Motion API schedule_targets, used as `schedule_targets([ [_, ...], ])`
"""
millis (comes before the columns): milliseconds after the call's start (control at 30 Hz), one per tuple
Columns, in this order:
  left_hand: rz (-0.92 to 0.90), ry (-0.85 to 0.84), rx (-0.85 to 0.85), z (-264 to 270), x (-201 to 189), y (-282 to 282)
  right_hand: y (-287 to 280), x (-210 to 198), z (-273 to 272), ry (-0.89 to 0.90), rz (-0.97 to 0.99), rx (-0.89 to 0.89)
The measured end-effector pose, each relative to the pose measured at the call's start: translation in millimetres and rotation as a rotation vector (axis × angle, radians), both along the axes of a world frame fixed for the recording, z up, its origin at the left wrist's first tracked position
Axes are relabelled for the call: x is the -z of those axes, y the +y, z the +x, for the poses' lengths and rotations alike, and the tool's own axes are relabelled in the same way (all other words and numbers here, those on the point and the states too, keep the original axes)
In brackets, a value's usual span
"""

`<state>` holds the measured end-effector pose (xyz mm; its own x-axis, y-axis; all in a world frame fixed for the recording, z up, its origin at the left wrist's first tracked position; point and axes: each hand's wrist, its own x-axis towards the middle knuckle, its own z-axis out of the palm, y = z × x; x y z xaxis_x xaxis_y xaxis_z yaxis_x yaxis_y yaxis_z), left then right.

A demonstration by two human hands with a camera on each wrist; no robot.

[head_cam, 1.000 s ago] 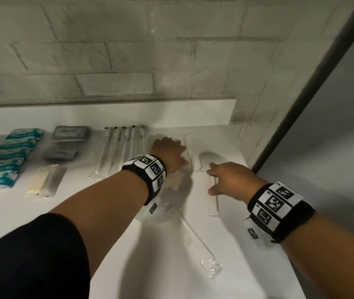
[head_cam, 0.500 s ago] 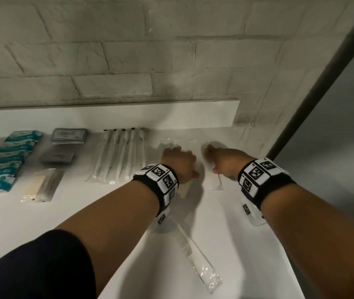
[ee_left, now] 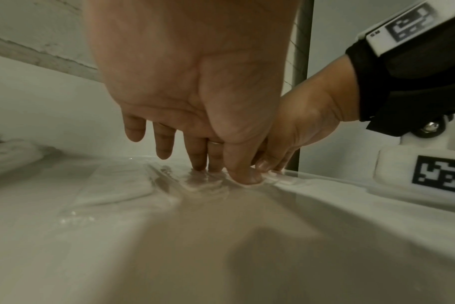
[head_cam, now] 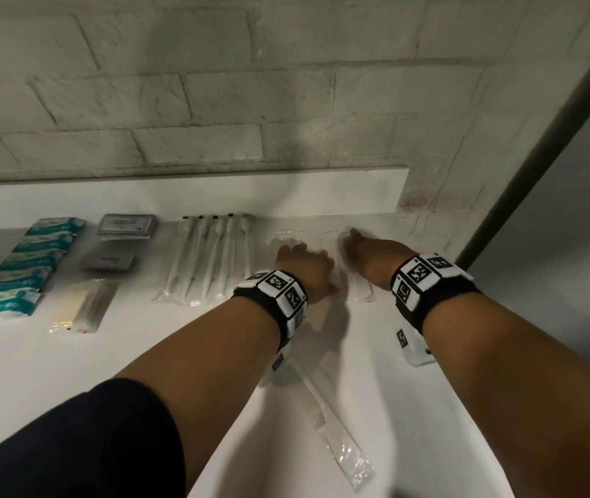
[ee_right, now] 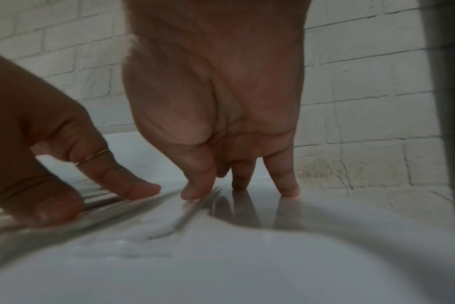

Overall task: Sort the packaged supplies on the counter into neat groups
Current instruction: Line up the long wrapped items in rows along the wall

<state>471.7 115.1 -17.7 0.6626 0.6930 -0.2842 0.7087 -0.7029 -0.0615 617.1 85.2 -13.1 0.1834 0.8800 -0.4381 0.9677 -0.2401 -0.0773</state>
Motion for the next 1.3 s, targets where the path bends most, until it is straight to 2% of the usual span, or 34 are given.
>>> schedule_targets([
  [133, -0.004, 0.024, 0.027, -2, -5, 2, -23, -14, 4, 0.225, 0.257, 0.168],
  [200, 0.000, 0.027, 0.040, -1, -6, 5, -46, -25, -15, 0.167, 0.291, 0.119],
  [333, 0.007, 0.094, 0.071, 2, -6, 9, -91, -35, -81, 0.138, 0.000, -0.174],
  [400, 0.004, 0.111, 0.066, 3, -6, 9, -105, -29, -109, 0.054, -0.110, -0.285],
  [500, -0.001, 0.122, 0.066, 4, -7, 9, -112, -17, -128, -0.091, -0.186, -0.326],
  [733, 0.019, 0.092, 0.066, 4, -6, 10, -105, -24, -80, 0.022, -0.200, -0.174],
  [900, 0.021, 0.031, 0.065, 0, -1, 11, -91, -21, -31, 0.031, -0.250, -0.052],
  [967, 0.016, 0.019, 0.068, -1, 1, 12, -78, -26, -8, 0.096, -0.198, 0.052],
  [1100, 0.029, 0.024, 0.074, -1, 1, 11, -51, -33, 25, 0.280, 0.110, 0.354],
  [1200, 0.045, 0.004, 0.072, 0, 2, 7, -44, -23, 36, 0.170, 0.242, 0.354],
  [1300, 0.050, -0.029, 0.065, 0, 5, 6, -46, -14, 38, 0.033, 0.096, 0.199],
])
